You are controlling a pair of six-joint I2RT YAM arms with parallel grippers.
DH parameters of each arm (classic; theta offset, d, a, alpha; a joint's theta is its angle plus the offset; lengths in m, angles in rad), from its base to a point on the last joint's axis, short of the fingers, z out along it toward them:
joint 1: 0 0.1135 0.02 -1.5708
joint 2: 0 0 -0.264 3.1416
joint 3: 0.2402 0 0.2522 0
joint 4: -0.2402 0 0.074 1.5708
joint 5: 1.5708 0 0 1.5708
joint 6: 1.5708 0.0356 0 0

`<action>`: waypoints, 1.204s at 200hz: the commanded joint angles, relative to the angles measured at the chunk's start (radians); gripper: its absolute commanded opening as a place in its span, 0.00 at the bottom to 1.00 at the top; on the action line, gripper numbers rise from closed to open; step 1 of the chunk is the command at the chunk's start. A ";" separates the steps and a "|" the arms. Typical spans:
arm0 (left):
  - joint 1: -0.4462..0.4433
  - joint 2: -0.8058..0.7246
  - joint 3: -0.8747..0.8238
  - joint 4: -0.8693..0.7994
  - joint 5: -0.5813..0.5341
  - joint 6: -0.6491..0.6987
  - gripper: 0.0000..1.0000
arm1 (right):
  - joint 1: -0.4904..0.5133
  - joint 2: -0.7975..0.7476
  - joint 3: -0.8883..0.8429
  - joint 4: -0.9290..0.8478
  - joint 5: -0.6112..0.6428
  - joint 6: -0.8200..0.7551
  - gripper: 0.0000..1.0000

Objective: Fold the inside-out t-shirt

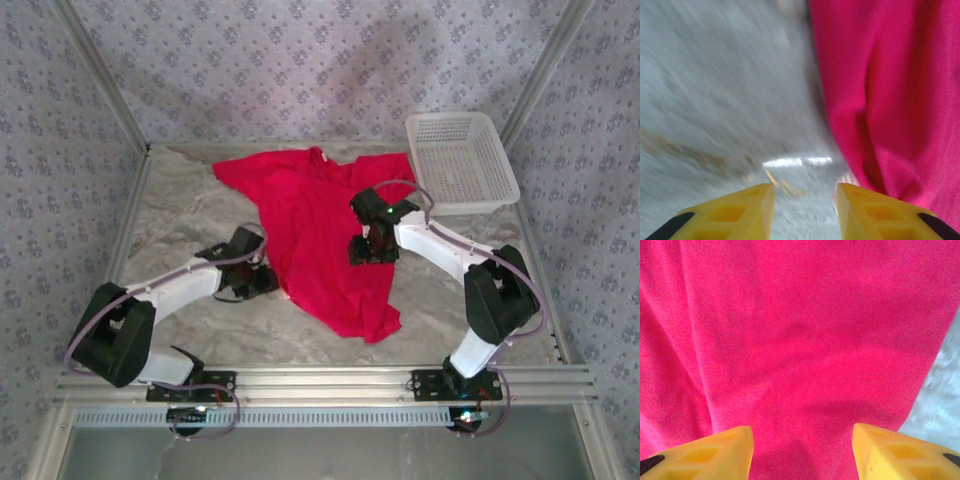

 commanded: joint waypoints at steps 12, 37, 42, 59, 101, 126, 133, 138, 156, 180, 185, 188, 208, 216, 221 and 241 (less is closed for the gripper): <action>-0.034 -0.031 -0.049 0.205 0.004 -0.145 0.42 | 0.037 -0.070 -0.119 0.052 -0.039 0.078 0.60; -0.058 0.040 -0.027 0.232 -0.006 -0.149 0.42 | 0.052 -0.070 -0.169 0.060 -0.036 0.112 0.62; -0.061 0.058 -0.021 0.232 -0.011 -0.147 0.42 | 0.055 -0.070 -0.176 0.063 -0.032 0.117 0.63; -0.065 0.122 0.002 0.242 -0.024 -0.145 0.42 | 0.057 -0.070 -0.201 0.076 -0.030 0.132 0.64; -0.067 0.226 0.066 0.229 -0.050 -0.129 0.17 | 0.050 -0.026 -0.243 0.152 -0.043 0.157 0.53; -0.050 0.170 0.145 0.063 -0.128 -0.064 0.00 | 0.006 -0.019 -0.197 0.113 -0.018 0.140 0.06; -0.039 0.141 0.162 0.016 -0.156 -0.042 0.00 | -0.017 -0.033 -0.172 0.088 0.002 0.129 0.00; -0.029 0.118 0.170 -0.013 -0.173 -0.029 0.00 | -0.034 -0.045 -0.155 0.074 0.014 0.120 0.00; 0.031 0.026 0.174 -0.091 -0.207 0.020 0.00 | -0.114 -0.091 -0.098 0.038 0.020 0.089 0.00; 0.129 -0.102 0.118 -0.149 -0.218 0.065 0.00 | -0.224 -0.099 -0.038 0.015 0.014 0.048 0.00; 0.148 -0.128 0.098 -0.151 -0.216 0.073 0.00 | -0.240 -0.091 -0.026 0.014 0.013 0.042 0.00; 0.158 -0.141 0.088 -0.152 -0.215 0.076 0.00 | -0.247 -0.084 -0.020 0.013 0.013 0.039 0.00; 0.206 -0.204 0.009 -0.127 -0.186 0.089 0.00 | -0.281 -0.016 0.035 0.018 0.007 0.030 0.00; 0.212 -0.207 -0.014 -0.108 -0.176 0.093 0.00 | -0.286 0.018 0.055 0.026 0.006 0.030 0.00; 0.214 -0.204 -0.027 -0.094 -0.169 0.095 0.00 | -0.288 0.044 0.069 0.031 0.006 0.028 0.00; 0.217 -0.139 -0.034 -0.057 -0.164 0.111 0.00 | -0.287 0.148 0.162 0.031 0.020 -0.002 0.00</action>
